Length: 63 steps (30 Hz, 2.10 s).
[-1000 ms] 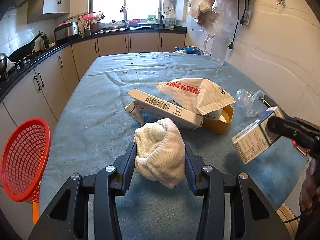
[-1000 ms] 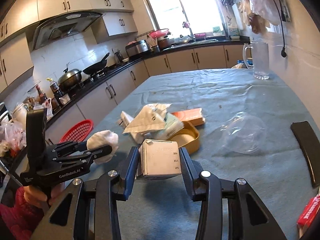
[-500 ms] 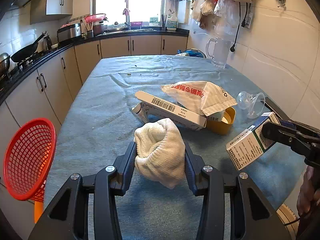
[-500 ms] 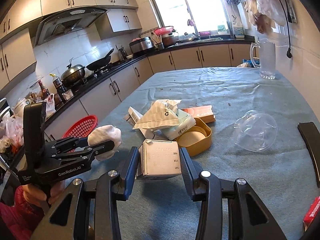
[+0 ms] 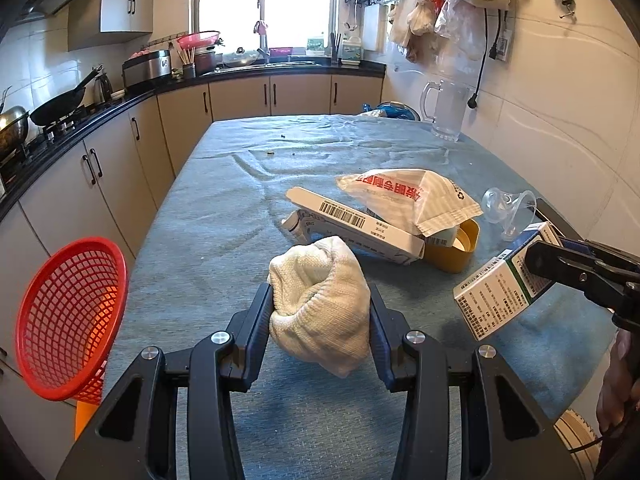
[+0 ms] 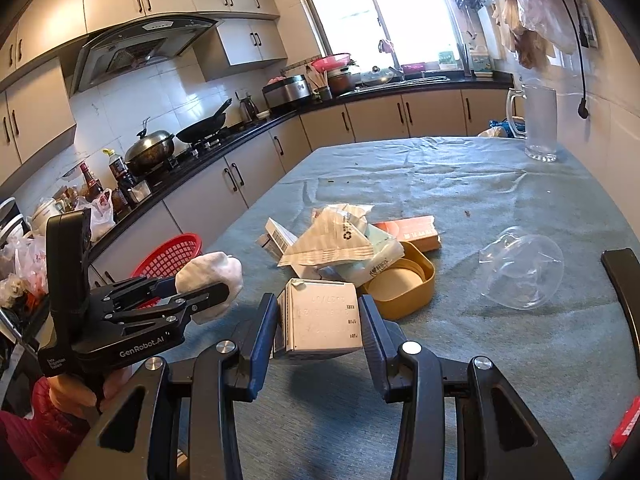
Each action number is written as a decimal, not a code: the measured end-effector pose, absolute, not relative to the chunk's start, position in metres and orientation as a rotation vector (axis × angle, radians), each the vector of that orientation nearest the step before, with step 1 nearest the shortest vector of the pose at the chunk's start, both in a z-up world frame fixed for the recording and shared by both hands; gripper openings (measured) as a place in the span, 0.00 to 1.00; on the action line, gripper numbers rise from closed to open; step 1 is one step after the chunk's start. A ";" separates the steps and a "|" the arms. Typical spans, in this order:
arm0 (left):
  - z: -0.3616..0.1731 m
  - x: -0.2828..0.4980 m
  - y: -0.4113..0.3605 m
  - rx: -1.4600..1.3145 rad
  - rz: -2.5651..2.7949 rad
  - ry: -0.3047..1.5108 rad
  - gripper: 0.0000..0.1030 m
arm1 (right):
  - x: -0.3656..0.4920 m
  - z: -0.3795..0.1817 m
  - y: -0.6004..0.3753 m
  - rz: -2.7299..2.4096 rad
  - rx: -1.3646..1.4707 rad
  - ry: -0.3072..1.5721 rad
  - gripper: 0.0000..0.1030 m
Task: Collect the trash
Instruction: 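Carry the towel and carton over the red basket and open both tools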
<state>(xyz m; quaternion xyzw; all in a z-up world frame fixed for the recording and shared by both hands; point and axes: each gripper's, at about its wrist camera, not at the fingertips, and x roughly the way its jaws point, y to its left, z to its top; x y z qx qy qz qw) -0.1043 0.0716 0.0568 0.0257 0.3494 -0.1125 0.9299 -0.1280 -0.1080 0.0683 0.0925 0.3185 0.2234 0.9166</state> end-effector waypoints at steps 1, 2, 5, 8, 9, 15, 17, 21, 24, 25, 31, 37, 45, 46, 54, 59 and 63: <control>0.057 -0.105 0.073 0.052 -0.229 0.714 0.42 | -0.128 0.069 -0.107 0.461 0.189 0.655 0.43; 0.058 -0.105 0.073 0.052 -0.228 0.713 0.42 | -0.127 0.069 -0.106 0.462 0.188 0.655 0.43; 0.059 -0.105 0.077 0.047 -0.223 0.711 0.42 | -0.125 0.070 -0.102 0.465 0.186 0.656 0.43; 0.060 -0.105 0.082 0.039 -0.217 0.708 0.42 | -0.122 0.072 -0.097 0.472 0.183 0.655 0.43; 0.061 -0.105 0.084 0.036 -0.215 0.706 0.42 | -0.122 0.073 -0.095 0.474 0.181 0.654 0.43; 0.065 -0.106 0.097 0.017 -0.199 0.693 0.42 | -0.118 0.078 -0.080 0.494 0.166 0.655 0.43; 0.067 -0.107 0.102 0.009 -0.192 0.687 0.42 | -0.116 0.079 -0.075 0.499 0.163 0.655 0.43; 0.072 -0.108 0.118 -0.010 -0.168 0.667 0.42 | -0.112 0.083 -0.061 0.517 0.154 0.660 0.43; 0.077 -0.109 0.133 -0.031 -0.144 0.652 0.42 | -0.108 0.087 -0.047 0.537 0.142 0.660 0.43; 0.078 -0.110 0.138 -0.037 -0.136 0.648 0.42 | -0.107 0.089 -0.042 0.545 0.137 0.661 0.43; 0.086 -0.112 0.175 -0.076 -0.072 0.623 0.42 | -0.095 0.092 -0.007 0.595 0.118 0.675 0.43; 0.089 -0.117 0.219 -0.119 0.006 0.605 0.42 | -0.084 0.100 0.037 0.652 0.087 0.674 0.43; 0.082 -0.120 0.279 -0.170 0.114 0.614 0.42 | -0.063 0.106 0.090 0.728 0.107 0.695 0.43; 0.080 -0.120 0.285 -0.175 0.124 0.618 0.42 | -0.060 0.106 0.096 0.739 0.115 0.703 0.43; 0.053 -0.114 0.324 -0.224 0.176 0.673 0.42 | -0.043 0.096 0.157 0.768 0.069 0.728 0.43; 0.037 -0.109 0.331 -0.226 0.182 0.709 0.42 | -0.030 0.078 0.181 0.759 0.035 0.772 0.43; 0.030 -0.106 0.334 -0.233 0.182 0.728 0.42 | -0.024 0.065 0.189 0.756 0.026 0.803 0.43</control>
